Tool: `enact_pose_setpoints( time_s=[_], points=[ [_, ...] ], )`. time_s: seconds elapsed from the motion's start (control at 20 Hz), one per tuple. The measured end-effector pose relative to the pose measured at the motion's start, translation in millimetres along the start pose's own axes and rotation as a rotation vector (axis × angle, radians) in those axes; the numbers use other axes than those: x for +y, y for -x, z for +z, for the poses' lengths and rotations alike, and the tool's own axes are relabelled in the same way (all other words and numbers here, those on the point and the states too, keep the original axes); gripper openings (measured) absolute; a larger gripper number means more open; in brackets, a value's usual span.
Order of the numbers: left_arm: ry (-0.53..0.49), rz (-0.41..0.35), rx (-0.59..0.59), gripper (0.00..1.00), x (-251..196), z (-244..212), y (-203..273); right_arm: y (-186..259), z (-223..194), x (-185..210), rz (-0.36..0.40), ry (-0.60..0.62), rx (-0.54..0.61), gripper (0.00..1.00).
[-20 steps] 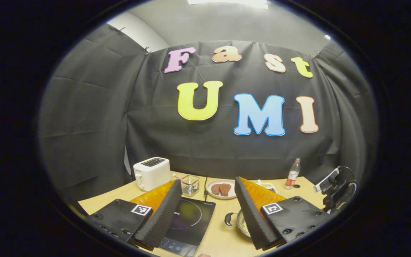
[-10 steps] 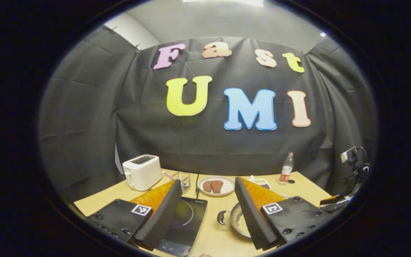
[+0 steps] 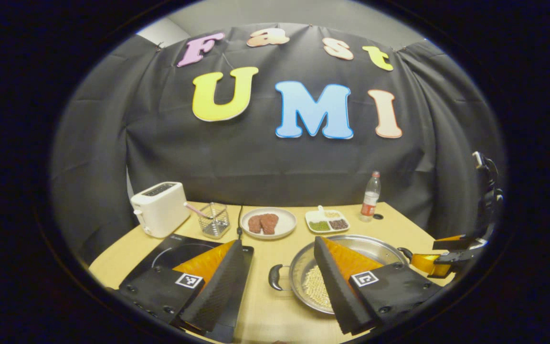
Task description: First push the handle of the pot to place it horizontally, then grasp the pot with both hands and set it on the induction cooktop.
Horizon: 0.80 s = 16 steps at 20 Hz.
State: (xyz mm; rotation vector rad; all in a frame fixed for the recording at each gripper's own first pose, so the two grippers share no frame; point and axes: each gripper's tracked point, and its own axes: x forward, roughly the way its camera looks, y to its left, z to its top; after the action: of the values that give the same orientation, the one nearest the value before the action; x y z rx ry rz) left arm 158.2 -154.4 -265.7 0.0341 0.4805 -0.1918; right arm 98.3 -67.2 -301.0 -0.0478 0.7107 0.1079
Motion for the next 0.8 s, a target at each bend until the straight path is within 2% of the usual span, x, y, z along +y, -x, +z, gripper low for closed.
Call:
enact_pose_setpoints(
  time_s=[0.05,0.15,0.2,0.3,0.35,0.55,0.6,0.8],
  points=[
    [-0.001,-0.006,0.023,0.99,-3,-8,-8,-3,1,-1,0.0,-0.002,0.004,0.98],
    [0.005,-0.015,0.062,0.99,-7,-23,-23,-11,2,-5,-0.005,-0.001,0.009,0.97],
    [0.009,-0.024,0.085,0.94,-11,-31,-32,-15,1,-4,-0.001,-0.003,0.017,0.97],
    [0.006,-0.03,0.125,0.97,-17,-46,-48,-23,0,-5,0.003,-0.01,0.028,0.97],
    [0.004,-0.028,0.145,0.99,-18,-53,-56,-27,-1,-6,0.003,-0.012,0.036,0.98],
    [0.008,-0.015,0.22,0.97,-15,-82,-82,-45,-7,-8,0.008,-0.014,0.076,0.98],
    [0.012,-0.012,0.238,1.0,-14,-90,-88,-49,-9,-8,0.01,-0.01,0.085,0.97],
    [0.011,0.016,0.298,0.98,-4,-115,-106,-66,-18,-6,0.026,-0.007,0.125,0.98]
  ],
)
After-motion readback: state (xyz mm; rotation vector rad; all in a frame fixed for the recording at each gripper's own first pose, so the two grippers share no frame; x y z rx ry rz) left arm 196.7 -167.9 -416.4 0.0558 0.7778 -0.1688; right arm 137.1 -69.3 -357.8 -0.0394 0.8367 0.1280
